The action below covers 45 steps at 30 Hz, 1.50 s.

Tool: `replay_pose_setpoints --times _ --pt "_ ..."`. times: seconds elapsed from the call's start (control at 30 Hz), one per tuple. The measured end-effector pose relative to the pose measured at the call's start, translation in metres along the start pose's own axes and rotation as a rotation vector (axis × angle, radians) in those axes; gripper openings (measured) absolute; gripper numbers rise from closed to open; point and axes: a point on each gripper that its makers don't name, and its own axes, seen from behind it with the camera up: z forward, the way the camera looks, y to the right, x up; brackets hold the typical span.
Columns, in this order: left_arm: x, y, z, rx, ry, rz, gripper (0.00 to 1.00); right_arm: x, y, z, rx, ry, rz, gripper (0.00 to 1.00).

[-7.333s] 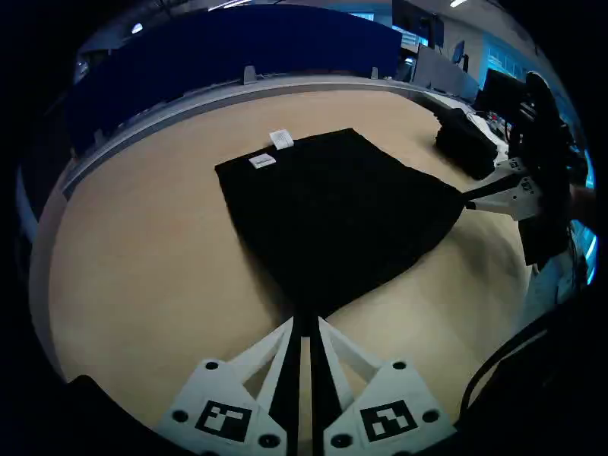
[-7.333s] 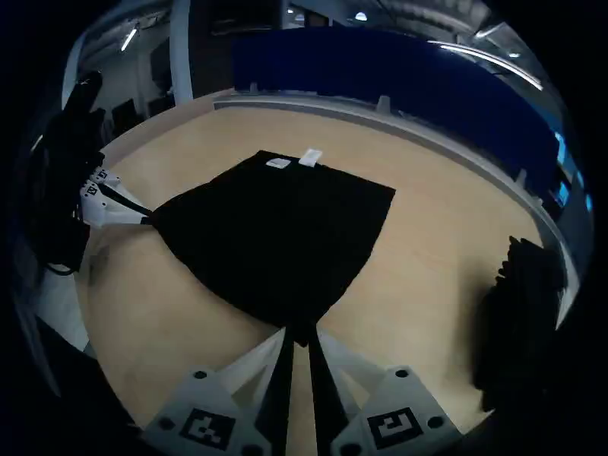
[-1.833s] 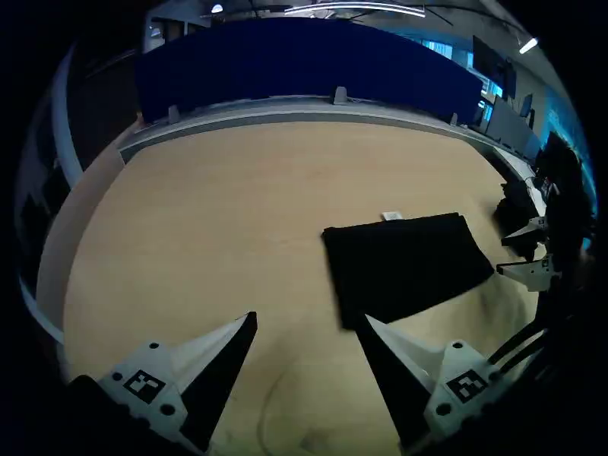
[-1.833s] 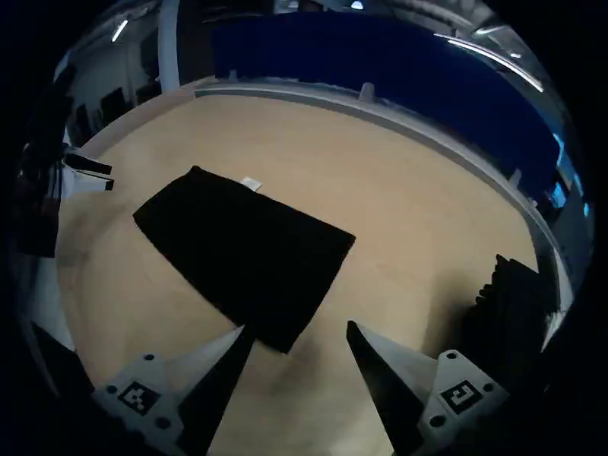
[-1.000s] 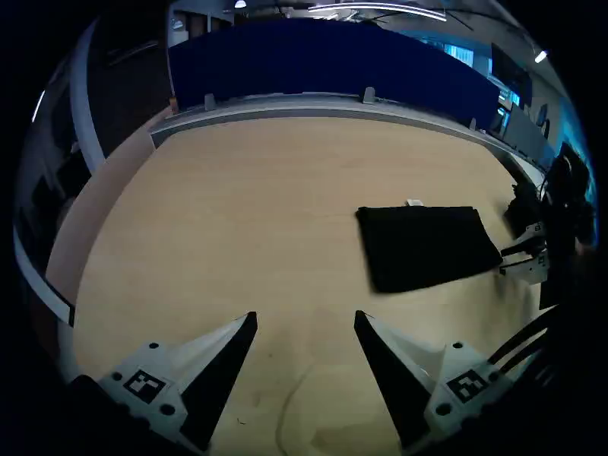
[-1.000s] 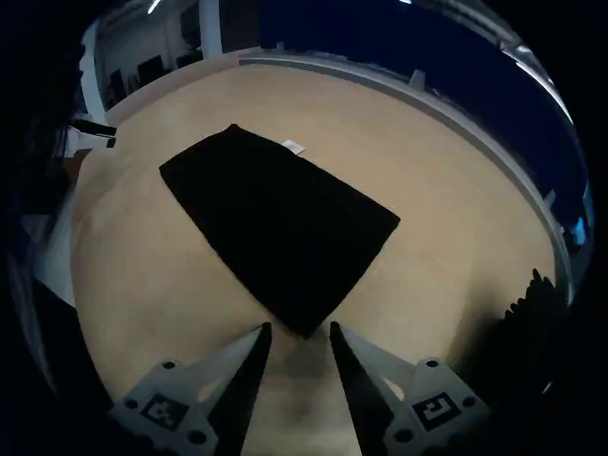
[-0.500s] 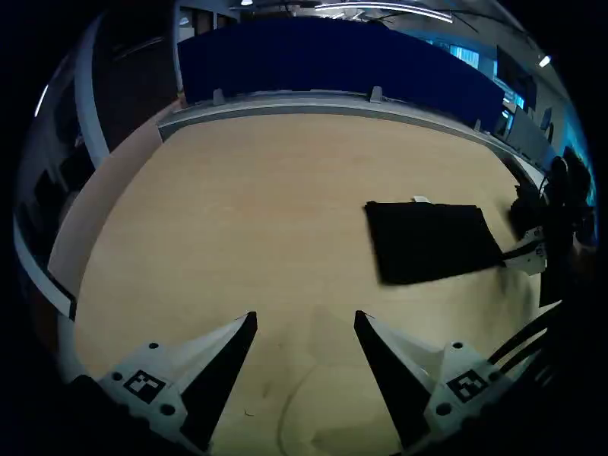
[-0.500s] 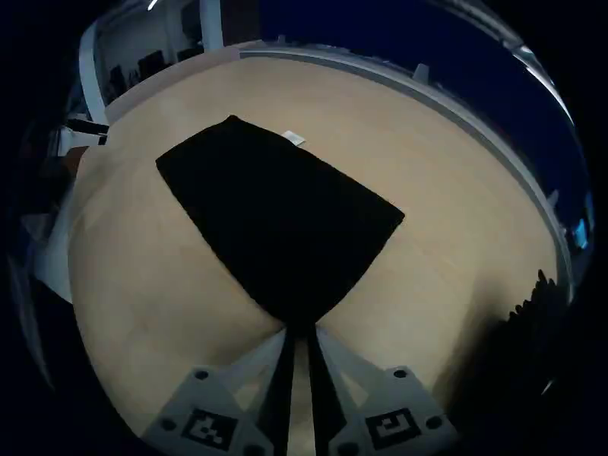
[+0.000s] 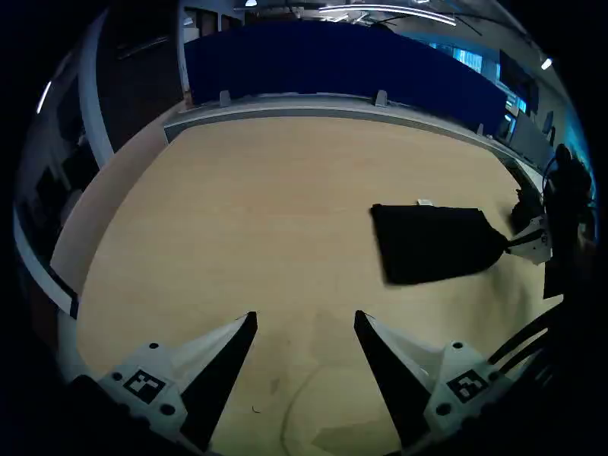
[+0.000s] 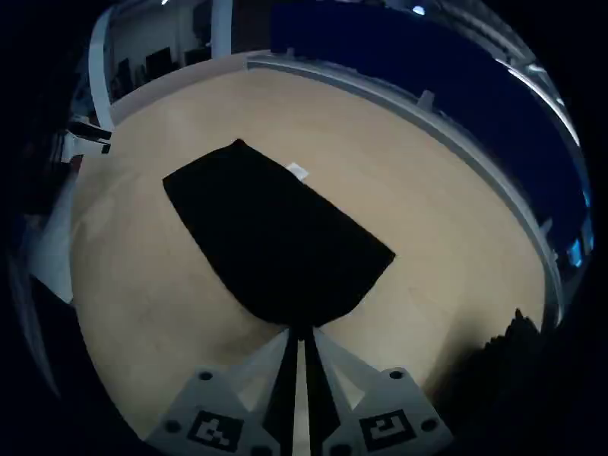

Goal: Fold towel

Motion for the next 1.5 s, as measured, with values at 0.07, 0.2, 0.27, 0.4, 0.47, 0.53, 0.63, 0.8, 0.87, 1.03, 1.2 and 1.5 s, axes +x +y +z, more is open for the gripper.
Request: replay_pose_setpoints --times 0.07,0.2,0.27,0.4,0.47,0.53,0.63,0.8,0.87,1.03,1.2,1.5 --pt "0.002 -0.002 -0.002 0.001 0.008 -0.008 0.95 0.015 0.0 -0.004 -0.004 0.013 -0.029 0.06" --pt "0.005 -0.006 -0.007 0.003 0.02 -0.031 0.95 0.045 0.0 -0.011 -0.016 0.039 -0.09 0.06" --pt "0.006 -0.009 -0.009 0.004 0.027 -0.043 0.95 0.061 -0.001 -0.013 -0.017 0.053 -0.121 0.06" --pt "0.01 -0.016 -0.015 0.006 0.045 -0.066 0.95 0.091 -0.006 -0.017 -0.018 0.081 -0.171 0.06" --pt "0.011 -0.019 -0.018 0.007 0.052 -0.078 0.95 0.103 -0.01 -0.018 -0.014 0.093 -0.191 0.06" --pt "0.012 -0.023 -0.021 0.008 0.058 -0.089 0.95 0.112 -0.013 -0.018 -0.01 0.099 -0.208 0.06" --pt "0.013 -0.028 -0.024 0.011 0.066 -0.102 0.95 0.12 -0.018 -0.016 -0.002 0.098 -0.23 0.06" --pt "0.014 -0.036 -0.03 0.019 0.071 -0.116 0.95 0.131 -0.028 -0.01 0.013 0.098 -0.26 0.06" --pt "0.015 -0.039 -0.032 0.023 0.075 -0.122 0.95 0.137 -0.034 -0.006 0.023 0.101 -0.275 0.06" --pt "0.015 -0.047 -0.038 0.035 0.085 -0.136 0.95 0.154 -0.055 0.008 0.059 0.107 -0.316 0.06" --pt "0.014 -0.05 -0.043 0.042 0.095 -0.155 0.95 0.167 -0.086 0.029 0.109 0.106 -0.362 0.06" --pt "0.001 -0.051 -0.045 0.052 0.089 -0.198 0.95 0.161 -0.153 0.093 0.244 0.076 -0.386 0.06"
